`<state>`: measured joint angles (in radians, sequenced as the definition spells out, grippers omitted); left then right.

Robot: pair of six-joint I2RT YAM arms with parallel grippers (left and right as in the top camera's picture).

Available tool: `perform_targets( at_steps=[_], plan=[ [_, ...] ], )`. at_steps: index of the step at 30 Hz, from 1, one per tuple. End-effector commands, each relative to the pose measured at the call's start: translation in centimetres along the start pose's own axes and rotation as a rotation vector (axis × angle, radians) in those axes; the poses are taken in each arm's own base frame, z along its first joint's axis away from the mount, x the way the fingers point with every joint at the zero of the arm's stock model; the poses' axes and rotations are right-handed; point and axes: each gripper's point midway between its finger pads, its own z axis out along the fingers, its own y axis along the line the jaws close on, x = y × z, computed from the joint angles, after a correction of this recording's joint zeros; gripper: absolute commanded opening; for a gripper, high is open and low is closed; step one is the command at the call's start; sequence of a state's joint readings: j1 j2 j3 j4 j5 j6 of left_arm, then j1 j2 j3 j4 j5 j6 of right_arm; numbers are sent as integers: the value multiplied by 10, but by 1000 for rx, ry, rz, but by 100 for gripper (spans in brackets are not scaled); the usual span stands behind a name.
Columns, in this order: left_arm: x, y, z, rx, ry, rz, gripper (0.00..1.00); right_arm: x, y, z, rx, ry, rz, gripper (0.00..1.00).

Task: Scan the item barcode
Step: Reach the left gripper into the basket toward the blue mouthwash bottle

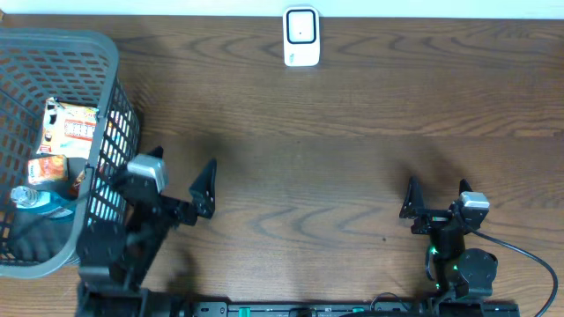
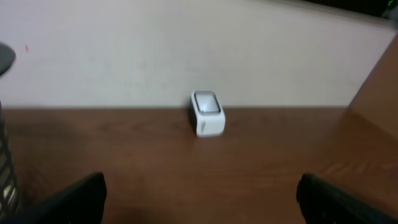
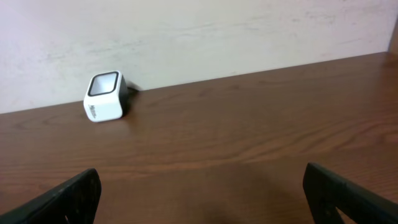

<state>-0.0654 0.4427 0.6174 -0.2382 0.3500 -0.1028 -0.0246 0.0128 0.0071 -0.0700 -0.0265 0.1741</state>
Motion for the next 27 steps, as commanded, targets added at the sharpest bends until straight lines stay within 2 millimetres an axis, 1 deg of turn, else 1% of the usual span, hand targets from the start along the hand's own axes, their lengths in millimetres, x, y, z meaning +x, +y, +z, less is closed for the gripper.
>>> perform_targets(
  at_steps=[1,4,6,7,8,9,10,13,19,24,27],
  plan=[
    [-28,-9,0,23,21,-21,98,2,3,0,-11,5,-13,99],
    [-49,-13,-4,12,61,-34,98,2,3,0,-11,5,-13,99],
    [-61,-21,-10,29,76,-38,98,2,3,0,-11,5,-12,99],
    [-68,-30,-13,74,74,-37,98,2,3,0,-11,5,-13,99],
    [-69,-40,-15,125,79,-37,98,2,3,0,-11,5,-13,99],
    [-62,-51,-19,189,110,-46,98,2,3,0,-11,5,-12,99],
    [-53,-52,-21,193,147,-62,98,2,3,0,-11,5,-13,99],
    [-44,-50,-21,184,187,-80,98,2,3,0,-11,5,-13,99],
    [-44,-50,-21,184,191,-106,98,2,3,0,-11,5,-13,99],
    [-47,-49,-20,173,184,-163,98,2,3,0,-11,5,-12,99],
    [-50,-28,-17,43,161,-247,98,2,3,0,-11,5,-13,99]
  ],
)
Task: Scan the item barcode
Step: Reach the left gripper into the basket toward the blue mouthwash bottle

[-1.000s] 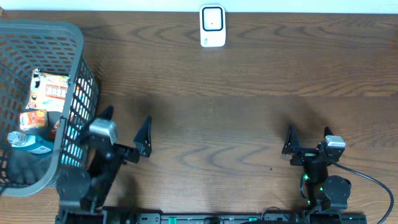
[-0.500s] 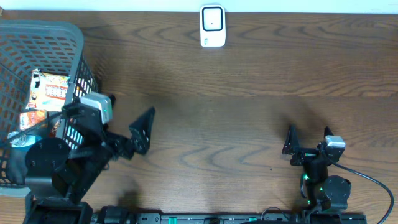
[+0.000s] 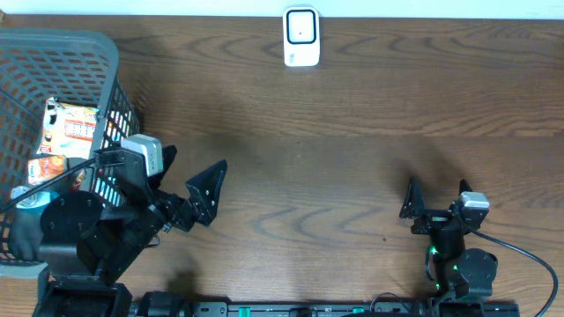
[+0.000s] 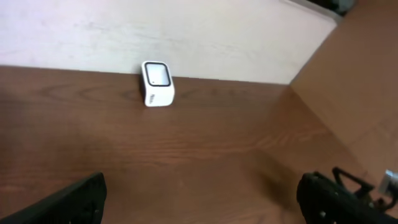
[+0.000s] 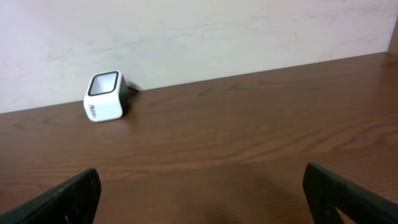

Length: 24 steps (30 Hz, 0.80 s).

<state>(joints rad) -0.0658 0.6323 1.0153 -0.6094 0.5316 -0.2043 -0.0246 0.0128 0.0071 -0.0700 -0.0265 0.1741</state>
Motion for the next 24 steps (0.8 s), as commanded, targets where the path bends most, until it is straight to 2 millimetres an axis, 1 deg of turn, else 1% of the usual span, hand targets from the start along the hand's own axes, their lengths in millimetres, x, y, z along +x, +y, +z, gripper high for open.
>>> perform_targets(
  at_steps=[1,2,5,6,10,12,14,15,16,17,18,19,20,21,22,23,24],
  plan=[
    [-13,22,-3,-134,-59,-109,98,2,3,0,-11,5,-13,99],
    [-16,24,-4,-149,-67,-113,98,2,3,0,-11,5,-12,99],
    [-35,29,-5,-201,-92,-116,98,2,3,0,-11,5,-13,99],
    [-48,40,-8,-281,-109,-136,98,2,3,0,-11,5,-13,99],
    [-83,73,-21,-533,-145,-165,98,2,3,0,-11,5,-13,99],
    [-100,95,-32,-684,-164,-202,98,2,3,0,-11,5,-13,99],
    [-110,113,-41,-799,-172,-247,98,2,3,0,-11,4,-13,99],
    [-115,127,-46,-872,-169,-290,98,2,3,0,-11,5,-13,99],
    [-115,135,-49,-908,-166,-321,98,2,3,0,-11,5,-13,99],
    [-114,153,-55,-977,-163,-408,98,2,3,0,-11,5,-13,99],
    [-111,163,-58,-1014,-166,-463,98,2,3,0,-11,5,-13,99],
    [-105,180,-66,-1074,-180,-557,98,2,3,0,-11,5,-13,99],
    [-99,189,-70,-1108,-186,-615,98,2,3,0,-11,5,-12,99],
    [-86,206,-81,-1179,-194,-726,98,2,3,0,-11,5,-13,99],
    [-76,216,-89,-1229,-195,-797,98,2,3,0,-11,5,-12,99],
    [-58,229,-102,-1310,-193,-916,98,2,3,0,-11,5,-13,99],
    [-50,234,-108,-1344,-189,-969,98,2,3,0,-11,5,-13,99]
  ],
)
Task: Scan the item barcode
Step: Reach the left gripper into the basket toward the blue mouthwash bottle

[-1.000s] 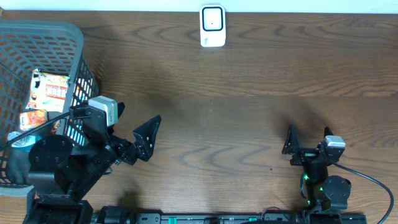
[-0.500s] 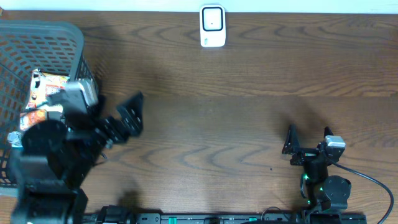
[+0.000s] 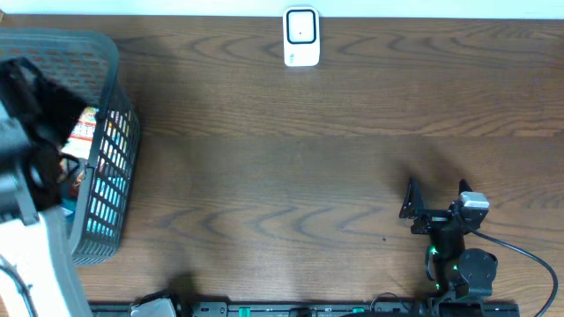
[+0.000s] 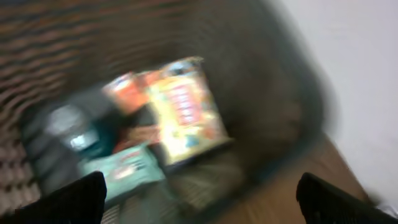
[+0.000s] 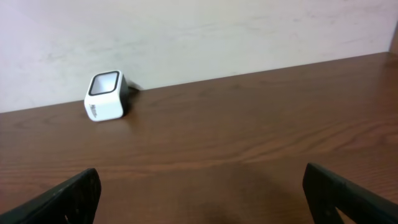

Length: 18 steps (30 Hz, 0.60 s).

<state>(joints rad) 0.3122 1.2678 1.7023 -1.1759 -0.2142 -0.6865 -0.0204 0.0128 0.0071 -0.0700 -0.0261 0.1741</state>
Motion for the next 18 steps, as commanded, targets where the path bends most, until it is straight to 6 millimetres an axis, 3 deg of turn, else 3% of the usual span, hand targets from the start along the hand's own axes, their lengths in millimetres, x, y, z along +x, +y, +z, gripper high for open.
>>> perform_targets(
  at_steps=[1,8,18],
  plan=[
    [-5,53,19,-214,33,-335,98,1,2,0,-7,4,-12,99],
    [6,99,48,-374,155,-424,98,1,2,0,-7,4,-12,99],
    [29,122,90,-502,276,-374,98,1,2,0,-7,4,-12,99]
  ],
)
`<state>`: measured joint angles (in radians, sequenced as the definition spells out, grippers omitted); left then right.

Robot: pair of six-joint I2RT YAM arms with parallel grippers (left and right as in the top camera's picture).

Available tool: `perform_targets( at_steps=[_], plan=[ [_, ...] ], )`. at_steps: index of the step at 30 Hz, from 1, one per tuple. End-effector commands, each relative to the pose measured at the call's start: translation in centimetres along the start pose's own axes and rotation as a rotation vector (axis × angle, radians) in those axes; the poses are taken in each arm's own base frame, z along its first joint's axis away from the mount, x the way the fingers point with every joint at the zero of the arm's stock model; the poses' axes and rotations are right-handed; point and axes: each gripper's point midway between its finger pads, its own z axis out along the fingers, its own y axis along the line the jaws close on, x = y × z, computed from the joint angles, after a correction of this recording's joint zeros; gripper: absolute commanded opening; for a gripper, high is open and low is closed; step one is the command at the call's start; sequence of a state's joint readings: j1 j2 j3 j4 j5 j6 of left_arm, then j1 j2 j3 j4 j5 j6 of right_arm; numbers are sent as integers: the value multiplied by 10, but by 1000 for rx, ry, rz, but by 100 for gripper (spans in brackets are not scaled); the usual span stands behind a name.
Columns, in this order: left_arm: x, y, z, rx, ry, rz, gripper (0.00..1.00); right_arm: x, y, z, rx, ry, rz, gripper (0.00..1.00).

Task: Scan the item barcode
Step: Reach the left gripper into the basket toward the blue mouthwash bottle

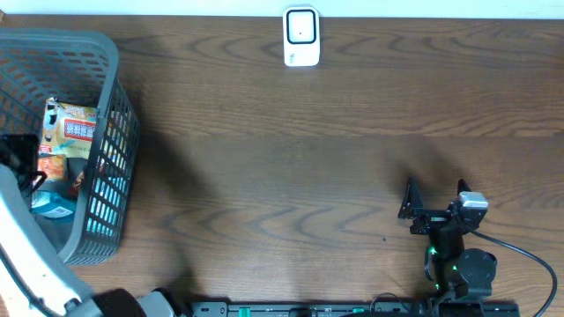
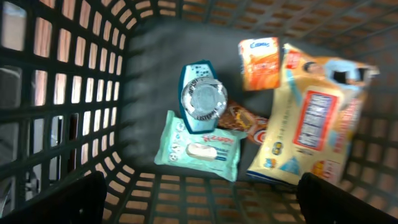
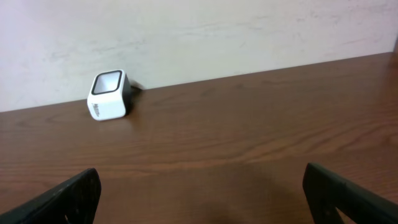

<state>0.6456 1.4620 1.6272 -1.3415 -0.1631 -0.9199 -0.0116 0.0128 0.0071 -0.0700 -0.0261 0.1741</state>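
Observation:
Inside the grey mesh basket (image 2: 93,74) lie a yellow snack bag (image 2: 314,124), a small orange carton (image 2: 259,55), a teal wipes pack (image 2: 202,148), a foil-lidded blue tub (image 2: 203,102) and a brown packet (image 2: 244,118). My left gripper (image 2: 202,205) hangs open above them, holding nothing. The white scanner (image 1: 300,37) stands at the table's far edge, also seen as the scanner (image 3: 109,94) in the right wrist view. My right gripper (image 3: 202,199) is open and empty near the front right of the table.
The basket (image 1: 106,114) fills the left end of the wooden table (image 1: 291,176). My left arm (image 1: 26,255) rises from the front left corner over the basket. A pale wall (image 3: 199,31) runs behind the scanner.
My left gripper has shifted over the basket and its view now looks straight down, sharply, on the items. The right arm has not moved.
My left gripper was open low over the table beside the basket, facing the scanner. Then it stood higher, turned toward the right. Then it was above the basket, and now it looks straight down into it. My right gripper stayed open in place.

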Motion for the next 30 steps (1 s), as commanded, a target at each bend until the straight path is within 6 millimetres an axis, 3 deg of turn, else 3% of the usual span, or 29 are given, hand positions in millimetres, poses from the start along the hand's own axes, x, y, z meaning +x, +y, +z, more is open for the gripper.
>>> perform_targets(
  at_steps=[1,6,18,22,30],
  plan=[
    [4,0,29,-85,49,55,98,1,0,0,1,3,-12,99],
    [8,-1,51,-152,91,115,98,1,0,0,1,3,-12,99],
    [-21,32,58,-267,28,52,97,1,0,0,1,3,-12,99],
    [-19,40,68,-282,56,27,98,1,0,0,1,3,-12,99],
    [-6,27,91,-202,115,54,98,1,0,0,1,3,-12,99]
  ],
)
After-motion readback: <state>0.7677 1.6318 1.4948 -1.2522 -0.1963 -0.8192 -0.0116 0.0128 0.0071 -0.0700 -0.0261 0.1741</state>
